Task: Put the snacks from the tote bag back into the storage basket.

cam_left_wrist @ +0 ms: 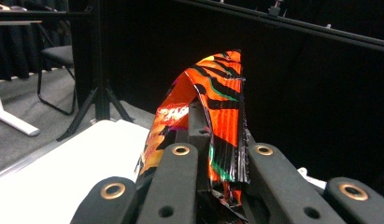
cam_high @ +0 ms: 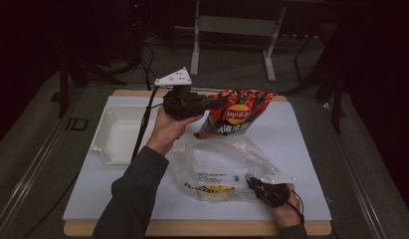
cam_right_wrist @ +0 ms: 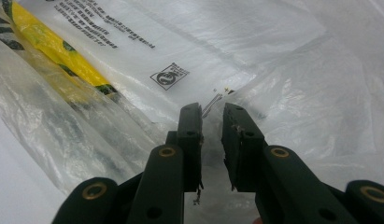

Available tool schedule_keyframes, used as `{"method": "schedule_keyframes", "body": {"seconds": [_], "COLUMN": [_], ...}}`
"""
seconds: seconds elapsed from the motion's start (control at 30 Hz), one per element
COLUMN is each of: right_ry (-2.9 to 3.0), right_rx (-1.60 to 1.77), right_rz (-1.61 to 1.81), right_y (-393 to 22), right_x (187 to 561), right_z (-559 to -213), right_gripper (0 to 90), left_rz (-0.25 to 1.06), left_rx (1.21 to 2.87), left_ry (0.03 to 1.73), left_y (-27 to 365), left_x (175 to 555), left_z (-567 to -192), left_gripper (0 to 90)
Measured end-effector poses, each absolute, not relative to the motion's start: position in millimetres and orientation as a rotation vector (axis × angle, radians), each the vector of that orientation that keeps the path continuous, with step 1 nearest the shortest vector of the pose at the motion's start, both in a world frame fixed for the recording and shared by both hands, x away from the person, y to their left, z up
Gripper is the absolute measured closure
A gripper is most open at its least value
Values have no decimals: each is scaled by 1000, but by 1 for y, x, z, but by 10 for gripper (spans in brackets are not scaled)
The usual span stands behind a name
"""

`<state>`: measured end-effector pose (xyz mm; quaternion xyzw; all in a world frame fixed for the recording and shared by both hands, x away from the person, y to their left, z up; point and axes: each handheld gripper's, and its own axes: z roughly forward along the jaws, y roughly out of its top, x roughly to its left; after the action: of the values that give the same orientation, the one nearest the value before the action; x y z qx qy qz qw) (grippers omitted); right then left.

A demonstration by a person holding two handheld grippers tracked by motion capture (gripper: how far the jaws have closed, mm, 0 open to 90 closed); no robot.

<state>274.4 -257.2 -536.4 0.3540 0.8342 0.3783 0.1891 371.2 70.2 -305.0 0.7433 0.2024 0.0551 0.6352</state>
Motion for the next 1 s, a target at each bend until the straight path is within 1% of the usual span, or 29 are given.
{"method": "schedule_keyframes", "body": {"seconds": [0.43, 1.0], "right_ry": [2346, 2346], "right_rx": [994, 991], "right_rz": [1064, 1067], "right_y": [-257, -257], "right_x": [274, 274], "right_z": [-537, -537], "right_gripper": [774, 776], "left_rz": [119, 166], "left_rx": [1669, 1622], "left_ry": [467, 520], "left_y": [70, 84], "left_x": [383, 402], "left_z": [-304, -300], "left_gripper": [864, 865]}}
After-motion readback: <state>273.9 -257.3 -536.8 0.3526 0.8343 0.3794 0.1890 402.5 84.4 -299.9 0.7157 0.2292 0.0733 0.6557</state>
